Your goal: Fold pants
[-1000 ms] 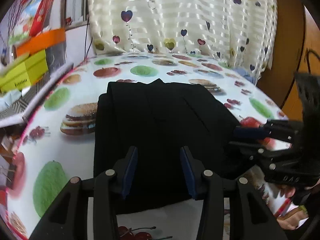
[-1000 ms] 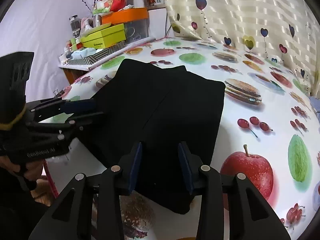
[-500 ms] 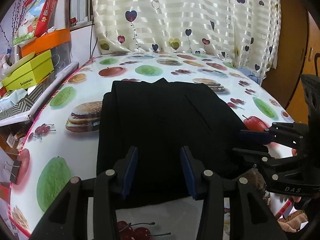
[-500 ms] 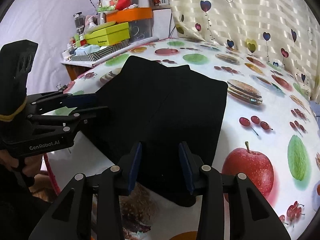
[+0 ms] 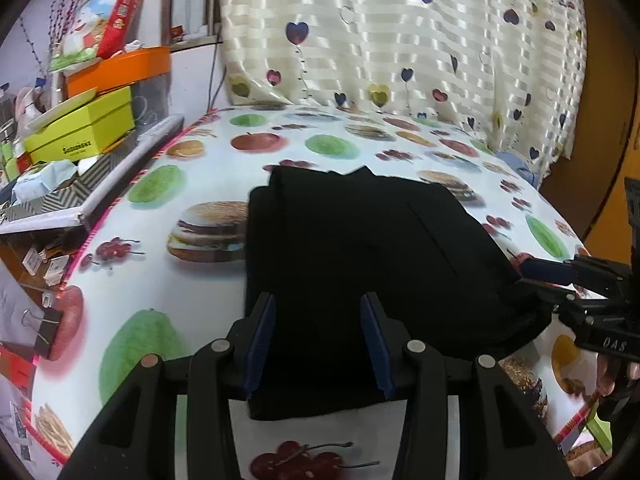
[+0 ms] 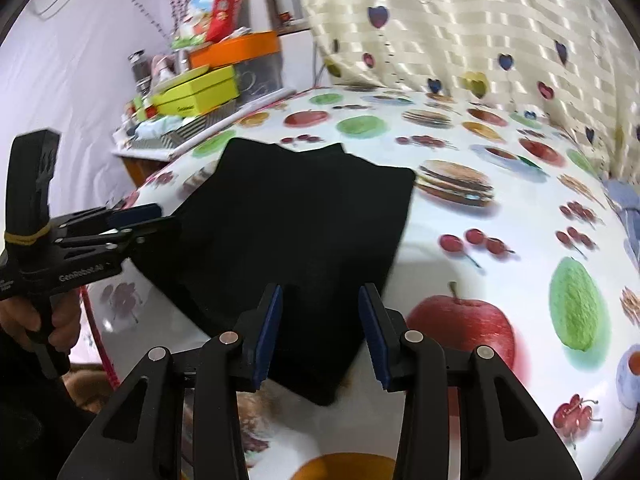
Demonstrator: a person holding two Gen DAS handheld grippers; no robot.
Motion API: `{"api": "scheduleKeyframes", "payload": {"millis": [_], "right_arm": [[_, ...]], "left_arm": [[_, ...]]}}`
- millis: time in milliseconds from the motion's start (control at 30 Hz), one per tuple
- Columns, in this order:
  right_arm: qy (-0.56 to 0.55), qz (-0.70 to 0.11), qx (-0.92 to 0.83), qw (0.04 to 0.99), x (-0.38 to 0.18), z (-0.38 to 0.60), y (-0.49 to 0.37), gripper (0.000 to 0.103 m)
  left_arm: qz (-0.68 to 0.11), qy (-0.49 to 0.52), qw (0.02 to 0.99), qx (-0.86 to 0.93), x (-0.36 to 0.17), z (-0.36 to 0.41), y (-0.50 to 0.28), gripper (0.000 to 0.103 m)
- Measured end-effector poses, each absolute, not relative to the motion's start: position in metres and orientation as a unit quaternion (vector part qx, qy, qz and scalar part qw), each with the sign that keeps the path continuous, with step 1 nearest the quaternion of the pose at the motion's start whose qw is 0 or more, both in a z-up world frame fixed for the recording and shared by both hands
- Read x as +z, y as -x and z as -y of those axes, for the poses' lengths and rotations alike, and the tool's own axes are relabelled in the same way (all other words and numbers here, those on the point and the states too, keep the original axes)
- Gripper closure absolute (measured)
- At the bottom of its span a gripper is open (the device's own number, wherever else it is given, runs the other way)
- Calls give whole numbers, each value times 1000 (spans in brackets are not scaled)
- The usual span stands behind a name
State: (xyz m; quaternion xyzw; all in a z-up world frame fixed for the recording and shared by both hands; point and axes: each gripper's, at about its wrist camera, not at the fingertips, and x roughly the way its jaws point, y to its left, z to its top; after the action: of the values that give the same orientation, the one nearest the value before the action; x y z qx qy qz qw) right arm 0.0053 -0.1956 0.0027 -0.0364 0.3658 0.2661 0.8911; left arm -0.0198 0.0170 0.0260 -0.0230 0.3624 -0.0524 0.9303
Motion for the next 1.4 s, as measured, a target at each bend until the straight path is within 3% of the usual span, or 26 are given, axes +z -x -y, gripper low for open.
{"api": "scheduleKeyframes", "payload": {"millis": [133, 633, 1400], "right_arm": [[8, -370, 254, 893, 3, 210, -13, 57], [-80, -397, 261, 876, -4, 228, -32, 57], [-90, -423, 281, 857, -18, 212, -61, 56]], "left_arm": [[-356, 31, 933, -50, 30, -26, 19, 56], [-370, 107, 921, -60, 23, -64, 0, 51], [-406, 167, 893, -99, -1, -65, -25, 42]]}}
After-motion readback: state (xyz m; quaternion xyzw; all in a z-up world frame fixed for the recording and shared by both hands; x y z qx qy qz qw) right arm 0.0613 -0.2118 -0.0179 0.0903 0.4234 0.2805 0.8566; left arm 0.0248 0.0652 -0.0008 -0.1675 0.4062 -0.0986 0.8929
